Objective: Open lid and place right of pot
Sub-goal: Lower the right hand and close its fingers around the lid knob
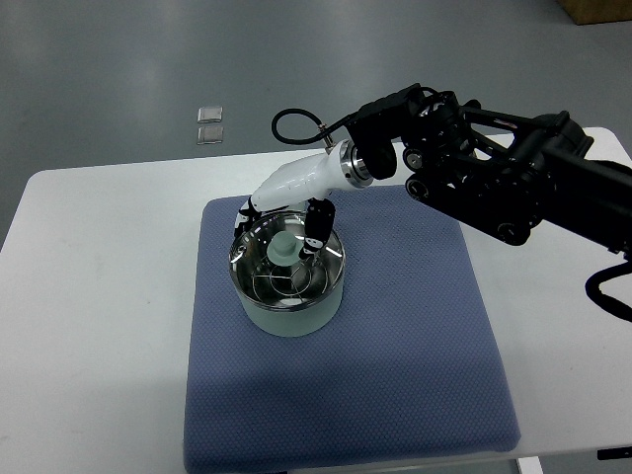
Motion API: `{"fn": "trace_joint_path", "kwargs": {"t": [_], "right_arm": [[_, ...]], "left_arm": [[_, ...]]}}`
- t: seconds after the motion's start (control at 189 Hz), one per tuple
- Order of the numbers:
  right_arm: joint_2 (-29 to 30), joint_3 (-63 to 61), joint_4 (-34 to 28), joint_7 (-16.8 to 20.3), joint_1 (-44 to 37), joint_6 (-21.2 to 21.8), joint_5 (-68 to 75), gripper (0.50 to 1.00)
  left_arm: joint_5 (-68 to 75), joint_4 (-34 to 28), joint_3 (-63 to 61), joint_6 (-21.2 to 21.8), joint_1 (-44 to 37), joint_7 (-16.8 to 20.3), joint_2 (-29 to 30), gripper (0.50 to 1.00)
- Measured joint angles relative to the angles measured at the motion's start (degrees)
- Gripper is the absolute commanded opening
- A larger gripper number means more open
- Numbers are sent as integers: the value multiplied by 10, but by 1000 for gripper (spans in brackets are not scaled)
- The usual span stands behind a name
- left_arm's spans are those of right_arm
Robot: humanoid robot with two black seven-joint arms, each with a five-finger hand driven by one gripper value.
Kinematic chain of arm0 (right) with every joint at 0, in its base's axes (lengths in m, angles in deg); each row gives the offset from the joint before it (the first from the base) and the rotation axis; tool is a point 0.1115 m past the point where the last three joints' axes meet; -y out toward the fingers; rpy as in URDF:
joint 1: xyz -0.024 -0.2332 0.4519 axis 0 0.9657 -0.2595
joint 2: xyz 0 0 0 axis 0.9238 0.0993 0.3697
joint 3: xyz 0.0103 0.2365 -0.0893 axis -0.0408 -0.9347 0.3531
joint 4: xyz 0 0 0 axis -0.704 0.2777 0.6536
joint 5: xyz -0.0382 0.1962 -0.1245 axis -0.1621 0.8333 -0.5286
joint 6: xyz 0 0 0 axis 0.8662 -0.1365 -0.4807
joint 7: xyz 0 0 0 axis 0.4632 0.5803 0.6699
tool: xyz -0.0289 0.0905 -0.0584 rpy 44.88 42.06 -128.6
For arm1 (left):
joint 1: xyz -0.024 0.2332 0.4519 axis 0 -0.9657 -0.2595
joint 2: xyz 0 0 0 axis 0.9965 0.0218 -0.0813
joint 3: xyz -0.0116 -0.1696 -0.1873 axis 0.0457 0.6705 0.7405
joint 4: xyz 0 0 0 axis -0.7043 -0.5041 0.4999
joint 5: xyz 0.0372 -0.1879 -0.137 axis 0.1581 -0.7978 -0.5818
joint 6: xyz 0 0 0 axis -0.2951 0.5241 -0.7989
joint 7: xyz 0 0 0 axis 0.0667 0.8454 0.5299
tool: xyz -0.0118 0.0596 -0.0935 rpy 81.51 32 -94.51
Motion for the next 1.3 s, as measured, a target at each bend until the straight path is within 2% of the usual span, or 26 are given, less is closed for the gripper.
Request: {"fn": "trace_joint_path", "kwargs": {"t": [0.275,0.428,0.608,0.745,0.998,1.104,1.3], "right_arm": [[0,0,0,0,3,0,0,791],[0,0,0,0,3,0,0,727],[0,0,0,0,5,0,0,721],[0,0,0,0,6,0,0,695],[-2,0,0,-1,7,0,1,695],[-5,0,0,-1,7,0,2,660],[-6,0,0,-1,7,0,2,633]], "left_arm": [[0,0,0,0,0,0,0,1000],[0,0,0,0,0,0,0,1000],[0,0,0,0,0,0,0,1000],[0,0,0,0,0,0,0,1000],[0,0,0,0,0,0,0,1000],[0,0,0,0,0,0,0,1000],[0,0,0,0,0,0,0,1000]]}}
